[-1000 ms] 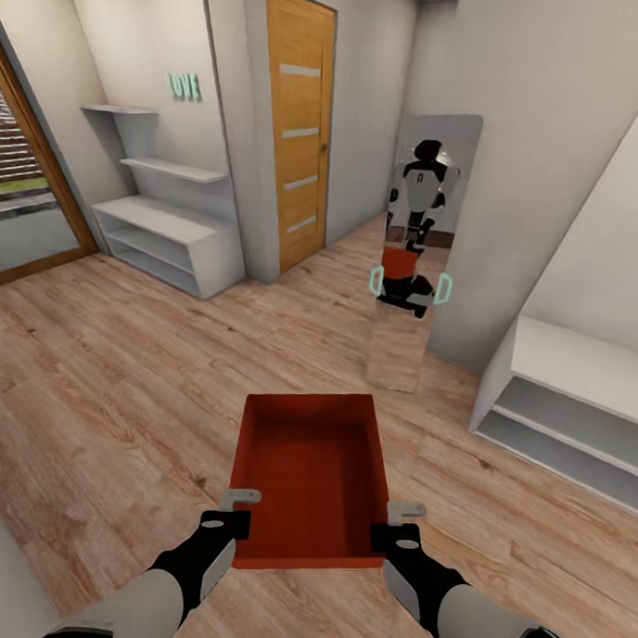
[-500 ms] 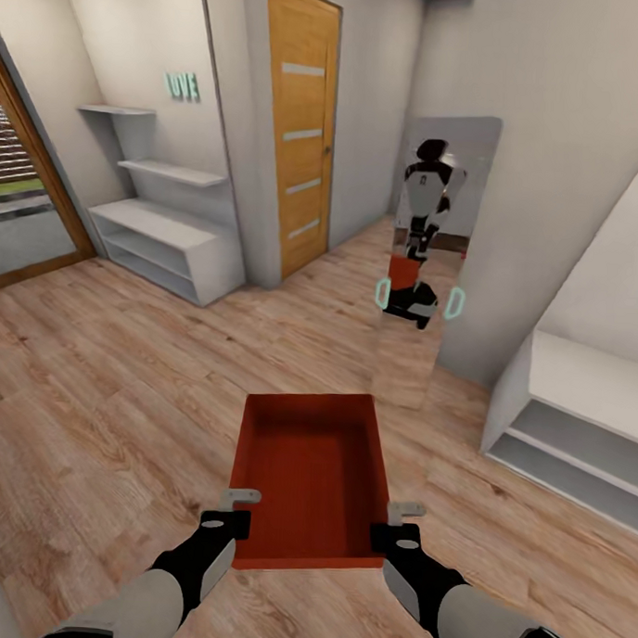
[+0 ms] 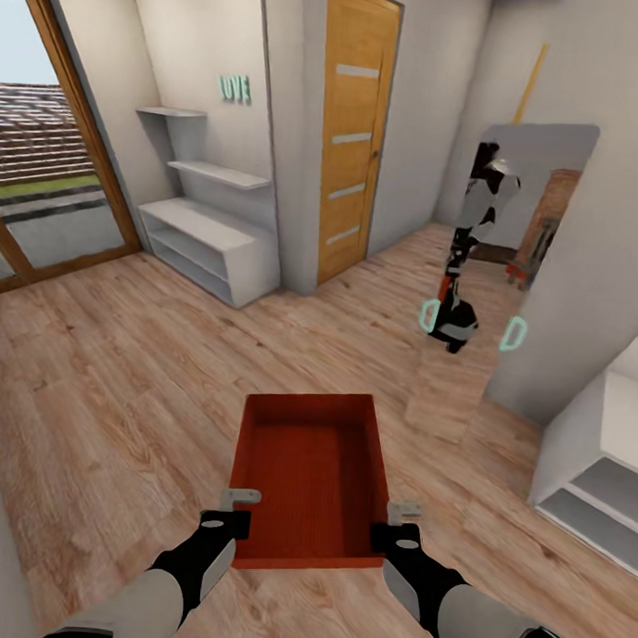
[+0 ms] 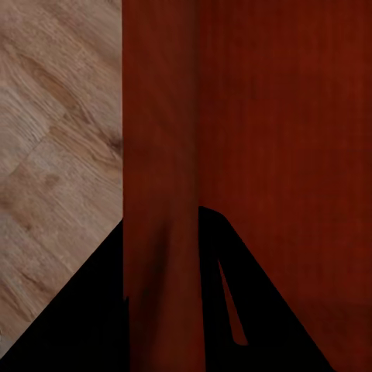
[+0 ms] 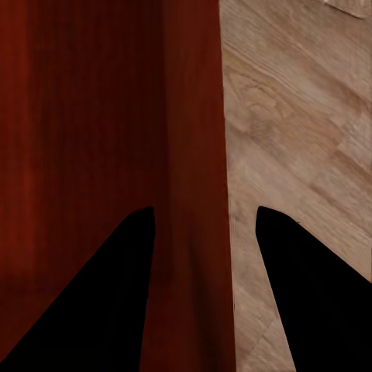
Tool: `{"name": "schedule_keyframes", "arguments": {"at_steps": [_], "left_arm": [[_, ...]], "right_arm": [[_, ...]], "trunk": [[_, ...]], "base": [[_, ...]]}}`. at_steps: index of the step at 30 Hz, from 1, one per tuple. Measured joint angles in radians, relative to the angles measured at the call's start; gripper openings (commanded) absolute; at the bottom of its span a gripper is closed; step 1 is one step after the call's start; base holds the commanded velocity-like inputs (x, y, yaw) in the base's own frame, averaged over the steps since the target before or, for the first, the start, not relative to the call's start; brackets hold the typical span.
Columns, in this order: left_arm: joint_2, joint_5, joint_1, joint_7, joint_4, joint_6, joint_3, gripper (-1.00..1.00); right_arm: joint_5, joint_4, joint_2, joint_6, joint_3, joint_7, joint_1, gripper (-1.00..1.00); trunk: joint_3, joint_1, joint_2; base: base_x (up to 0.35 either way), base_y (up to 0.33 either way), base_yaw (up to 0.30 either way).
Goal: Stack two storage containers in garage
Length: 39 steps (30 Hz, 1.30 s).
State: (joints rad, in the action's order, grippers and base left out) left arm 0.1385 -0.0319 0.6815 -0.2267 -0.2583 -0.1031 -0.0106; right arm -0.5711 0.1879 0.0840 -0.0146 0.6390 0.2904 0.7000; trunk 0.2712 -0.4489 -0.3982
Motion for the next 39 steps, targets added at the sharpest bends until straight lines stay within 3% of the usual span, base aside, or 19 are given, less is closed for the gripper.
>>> {"name": "schedule_keyframes", "arguments": {"at_steps": [11,39], "left_arm": [[-0.003,0.001,0.0,0.005,0.0,0.0,-0.001,-1.0],[0.0,0.001,0.0,0.0,0.0,0.0,0.0,-1.0]], "right_arm": [[-0.001,0.001,0.003,0.001,0.002,0.007,0.0,-1.0],[0.0,0.0,0.0,0.001,0.0,0.001,0.0,-1.0]], "trunk": [[0.0,0.0,0.0],[0.0,0.0,0.0]], "base": [[0.324,0.0,0.237],[0.324,0.0,0.004]]}}
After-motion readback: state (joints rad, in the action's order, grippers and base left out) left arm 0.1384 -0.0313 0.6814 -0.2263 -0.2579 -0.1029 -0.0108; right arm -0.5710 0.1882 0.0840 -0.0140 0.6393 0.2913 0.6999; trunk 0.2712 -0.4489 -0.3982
